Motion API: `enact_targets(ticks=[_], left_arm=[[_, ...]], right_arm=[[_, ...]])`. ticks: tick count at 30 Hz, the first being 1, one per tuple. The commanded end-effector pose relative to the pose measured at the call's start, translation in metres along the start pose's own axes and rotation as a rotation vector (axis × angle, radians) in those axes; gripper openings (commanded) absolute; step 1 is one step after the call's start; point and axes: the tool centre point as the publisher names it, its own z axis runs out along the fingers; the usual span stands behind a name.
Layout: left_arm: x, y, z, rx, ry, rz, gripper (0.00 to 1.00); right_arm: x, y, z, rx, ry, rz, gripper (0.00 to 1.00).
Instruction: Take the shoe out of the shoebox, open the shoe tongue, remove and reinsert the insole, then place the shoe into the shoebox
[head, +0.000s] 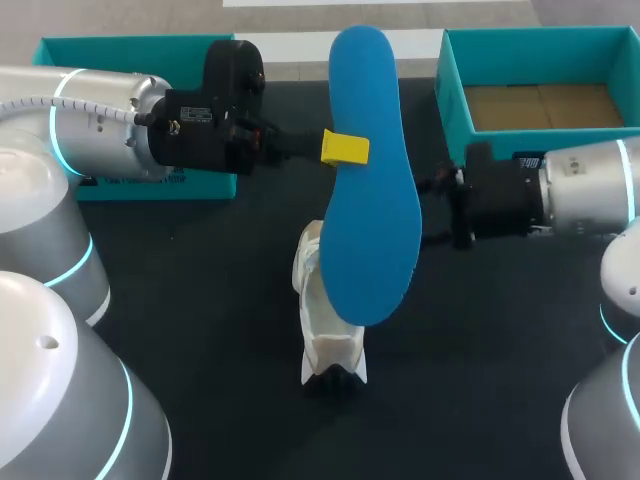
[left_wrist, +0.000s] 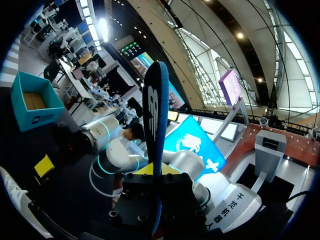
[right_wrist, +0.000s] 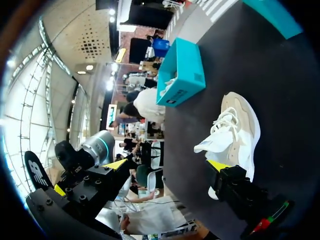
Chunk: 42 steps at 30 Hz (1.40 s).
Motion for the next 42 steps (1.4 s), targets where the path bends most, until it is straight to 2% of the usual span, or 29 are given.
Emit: enact_targets(ticks=[1, 5, 17, 42], left_arm=[[0.001, 0.002, 0.000, 0.001, -0.002, 0.000, 0.00], [0.001, 0.002, 0.000, 0.001, -0.002, 0.000, 0.00], [0.001, 0.002, 0.000, 0.001, -0.002, 0.000, 0.00], [0.001, 0.002, 0.000, 0.001, -0.002, 0.000, 0.00]], right_arm=[[0.007, -0.001, -0.006, 0.008, 0.088, -0.016, 1.00], [0.016, 0.000, -0.006, 0.014, 0.145, -0.036, 1.00], [0.032, 0.004, -0.006, 0.022, 0.164, -0.070, 1.00], [0.032, 0.005, -0.007, 0.010, 0.171, -0.064, 1.00]])
